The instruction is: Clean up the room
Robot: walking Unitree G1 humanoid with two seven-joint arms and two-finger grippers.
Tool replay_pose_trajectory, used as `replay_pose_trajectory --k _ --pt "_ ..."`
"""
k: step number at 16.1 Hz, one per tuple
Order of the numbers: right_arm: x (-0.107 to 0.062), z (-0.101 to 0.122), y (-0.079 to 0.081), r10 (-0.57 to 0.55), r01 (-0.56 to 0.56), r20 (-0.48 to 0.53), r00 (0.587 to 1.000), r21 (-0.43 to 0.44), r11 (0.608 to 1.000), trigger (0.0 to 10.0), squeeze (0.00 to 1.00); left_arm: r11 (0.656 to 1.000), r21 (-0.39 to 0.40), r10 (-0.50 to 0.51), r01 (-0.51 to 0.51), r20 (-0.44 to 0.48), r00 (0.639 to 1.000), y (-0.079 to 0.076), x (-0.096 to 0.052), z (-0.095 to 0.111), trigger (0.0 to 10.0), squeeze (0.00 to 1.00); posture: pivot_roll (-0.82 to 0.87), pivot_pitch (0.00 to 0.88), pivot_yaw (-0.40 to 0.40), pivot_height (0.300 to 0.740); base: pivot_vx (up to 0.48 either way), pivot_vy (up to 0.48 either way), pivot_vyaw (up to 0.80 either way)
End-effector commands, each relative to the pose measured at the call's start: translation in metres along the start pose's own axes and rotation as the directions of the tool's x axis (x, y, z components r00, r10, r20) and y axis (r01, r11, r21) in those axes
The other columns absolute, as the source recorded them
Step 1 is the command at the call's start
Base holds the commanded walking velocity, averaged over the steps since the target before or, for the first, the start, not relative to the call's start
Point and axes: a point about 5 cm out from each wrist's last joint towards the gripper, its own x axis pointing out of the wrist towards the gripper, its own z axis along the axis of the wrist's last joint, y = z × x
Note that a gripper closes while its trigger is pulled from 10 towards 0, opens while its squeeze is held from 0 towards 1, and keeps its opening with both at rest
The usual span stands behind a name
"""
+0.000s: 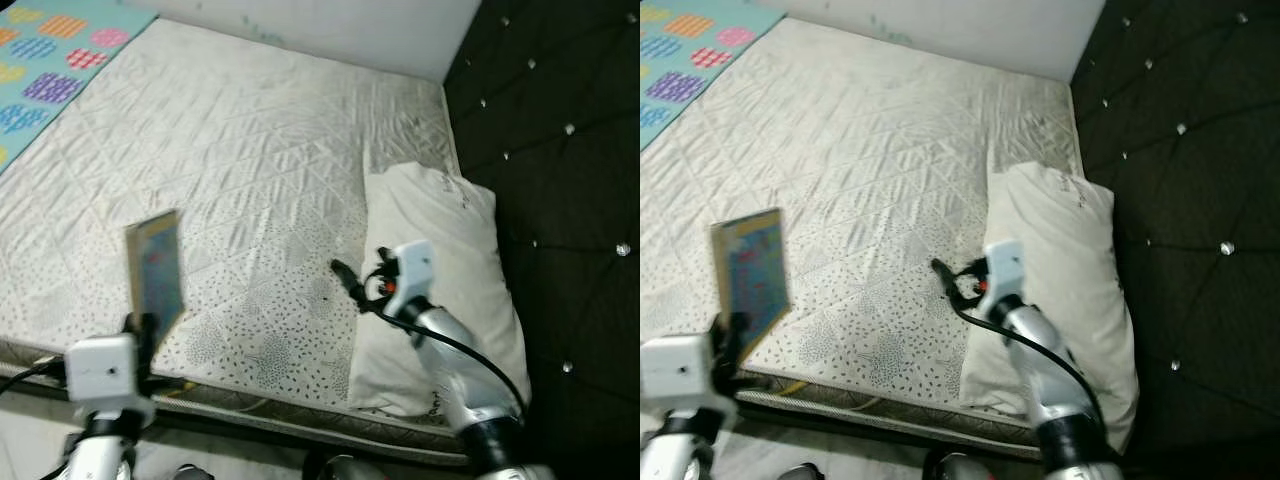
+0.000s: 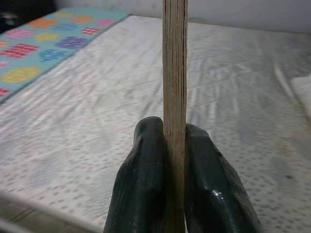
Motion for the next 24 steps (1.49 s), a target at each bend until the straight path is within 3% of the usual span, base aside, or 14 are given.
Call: replay_pose_trajectory --k 1,5,9,14,16,19,22,24 --pt "0.0 -0.003 -0.003 0.004 -0.004 -0.008 1.0 -0.004 1.0 10.0 0.0 1.0 0.0 0.007 -0.007 0.07 0.998 -0.002 -0.001 0.012 10.0 0.0 0.12 0.124 -0.195 0.74 0.0 0.0 0.0" --pt "0.005 -0.005 0.0 0.019 -0.019 -0.008 1.0 0.003 1.0 10.0 0.0 0.999 0.0 0.032 -0.032 0.077 0.997 0.001 0.0 0.013 10.0 0.0 0.12 0.12 -0.207 0.74 0.0 0.0 0.0" --pt "0.02 -0.007 0.025 0.127 -0.126 -0.02 0.992 0.029 0.992 10.0 0.0 0.993 -0.021 0.121 -0.12 0.066 0.99 0.003 -0.01 0.009 10.0 0.0 0.17 0.125 -0.269 0.74 0.0 0.0 0.0" --pt "0.04 -0.007 0.062 0.297 -0.295 -0.043 0.954 0.046 0.954 10.0 0.0 0.961 -0.007 0.277 -0.277 0.036 0.96 0.016 -0.04 0.005 10.0 0.0 0.27 0.146 -0.367 0.74 0.0 0.0 0.0" --pt "0.043 -0.006 0.064 0.304 -0.303 -0.039 0.952 0.044 0.952 10.0 0.0 0.959 -0.009 0.283 -0.283 0.033 0.958 0.016 -0.041 0.003 10.0 0.0 0.27 0.142 -0.366 0.74 0.0 0.0 0.0" --pt "0.041 -0.001 0.046 0.228 -0.228 -0.013 0.974 0.028 0.973 10.0 0.0 0.976 -0.017 0.217 -0.217 0.05 0.975 0.01 -0.021 0.003 10.0 0.0 0.2 0.117 -0.313 0.74 0.0 0.0 0.0" --pt "0.028 0.003 0.011 0.089 -0.089 0.02 0.996 0.002 0.996 10.0 0.0 0.994 -0.031 0.106 -0.104 0.076 0.991 -0.001 0.007 0.002 10.0 0.0 0.09 0.083 -0.228 0.74 0.0 0.0 0.0" --pt "0.01 0.007 -0.015 -0.025 0.026 0.048 0.999 -0.02 0.999 10.0 0.0 0.999 -0.04 0.003 0.0 0.091 0.996 -0.015 0.031 0.002 10.0 0.0 -0.02 0.064 -0.149 0.74 0.0 0.0 0.0"
